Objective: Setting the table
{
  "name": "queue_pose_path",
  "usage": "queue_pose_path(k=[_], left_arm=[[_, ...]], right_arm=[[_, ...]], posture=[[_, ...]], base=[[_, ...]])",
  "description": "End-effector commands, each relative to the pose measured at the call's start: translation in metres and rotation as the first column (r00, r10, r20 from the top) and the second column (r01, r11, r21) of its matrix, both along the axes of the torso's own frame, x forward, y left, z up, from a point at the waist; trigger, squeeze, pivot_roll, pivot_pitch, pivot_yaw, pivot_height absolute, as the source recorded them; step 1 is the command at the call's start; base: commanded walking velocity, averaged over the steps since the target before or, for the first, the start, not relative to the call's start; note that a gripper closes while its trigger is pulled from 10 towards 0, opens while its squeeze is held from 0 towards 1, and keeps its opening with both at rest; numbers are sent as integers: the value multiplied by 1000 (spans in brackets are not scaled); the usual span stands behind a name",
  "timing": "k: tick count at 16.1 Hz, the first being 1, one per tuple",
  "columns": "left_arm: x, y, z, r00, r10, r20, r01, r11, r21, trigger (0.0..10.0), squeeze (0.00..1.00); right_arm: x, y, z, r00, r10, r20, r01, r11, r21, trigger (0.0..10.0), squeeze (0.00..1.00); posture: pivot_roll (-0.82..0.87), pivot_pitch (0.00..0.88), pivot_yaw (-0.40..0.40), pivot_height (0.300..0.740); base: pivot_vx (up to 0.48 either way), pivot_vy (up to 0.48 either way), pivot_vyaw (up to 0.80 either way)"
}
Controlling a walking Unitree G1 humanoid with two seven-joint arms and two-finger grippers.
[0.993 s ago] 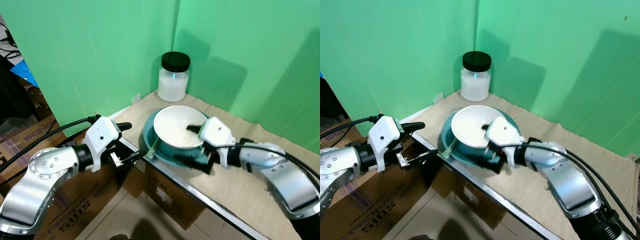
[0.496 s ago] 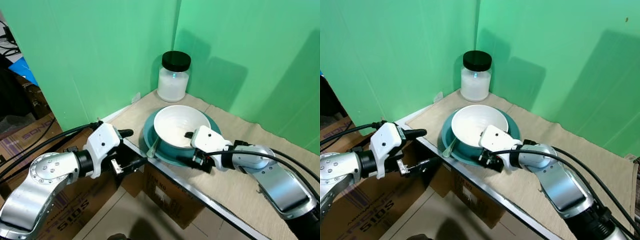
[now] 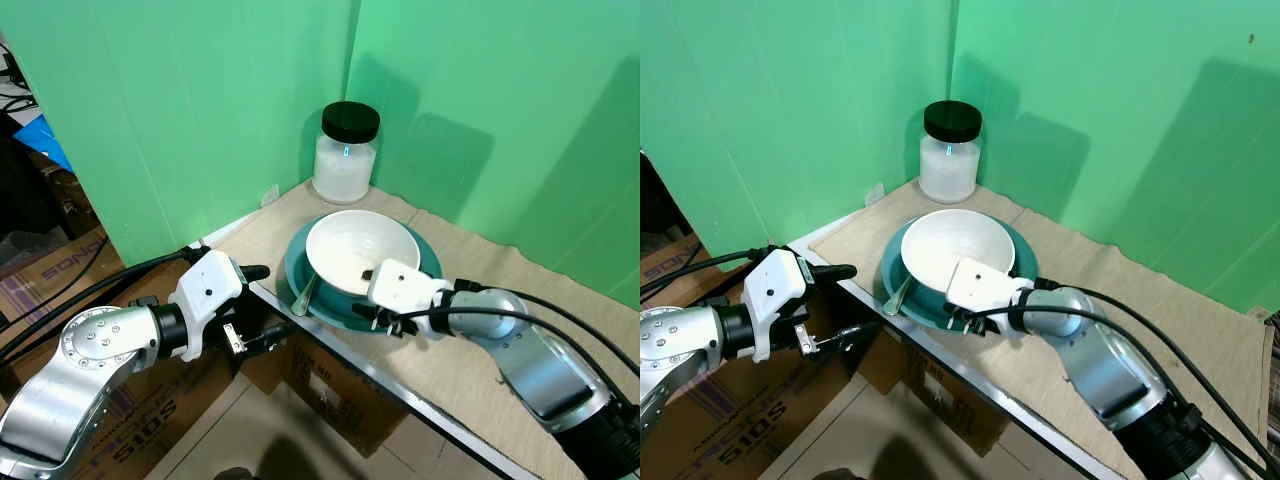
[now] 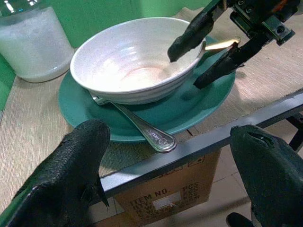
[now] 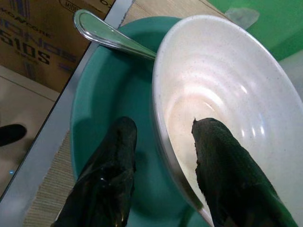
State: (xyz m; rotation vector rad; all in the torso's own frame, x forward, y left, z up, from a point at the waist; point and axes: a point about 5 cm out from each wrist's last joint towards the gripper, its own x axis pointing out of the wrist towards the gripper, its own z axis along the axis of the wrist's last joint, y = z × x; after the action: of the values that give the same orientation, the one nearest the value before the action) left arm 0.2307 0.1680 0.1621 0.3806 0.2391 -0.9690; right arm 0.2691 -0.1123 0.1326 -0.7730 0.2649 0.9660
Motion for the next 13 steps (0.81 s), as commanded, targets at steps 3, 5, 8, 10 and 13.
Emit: queue_pose_path(k=[3, 5, 8, 10, 13], left_arm=[[-3, -3, 3, 1000, -30, 4, 30, 1000, 9, 10000, 0], [-4, -2, 3, 999, -33, 0, 33, 999, 14, 10000, 0], [-4, -1, 2, 999, -34, 0, 34, 999, 20, 10000, 0], [-4, -1, 2, 999, -37, -4, 37, 999, 26, 10000, 0], [-5, -1, 2, 999, -41, -7, 41, 999, 30, 10000, 0]], right_arm=[[4, 5, 4, 998, 37, 44, -36, 999, -38, 0, 0], [4, 6, 2, 998, 50, 50, -47, 997, -60, 0, 0], [4, 6, 1, 997, 55, 52, -52, 996, -73, 0, 0], [4, 6, -1, 997, 63, 42, -60, 995, -85, 0, 0], [2, 5, -4, 997, 73, 29, -70, 993, -95, 0, 0]], posture=[[83, 0, -69, 740], [84, 0, -69, 740], [84, 0, -69, 740], [84, 0, -68, 740], [85, 0, -70, 740]], base=[[0, 0, 0], [0, 0, 0], [0, 0, 0], [0, 0, 0], [0, 0, 0]])
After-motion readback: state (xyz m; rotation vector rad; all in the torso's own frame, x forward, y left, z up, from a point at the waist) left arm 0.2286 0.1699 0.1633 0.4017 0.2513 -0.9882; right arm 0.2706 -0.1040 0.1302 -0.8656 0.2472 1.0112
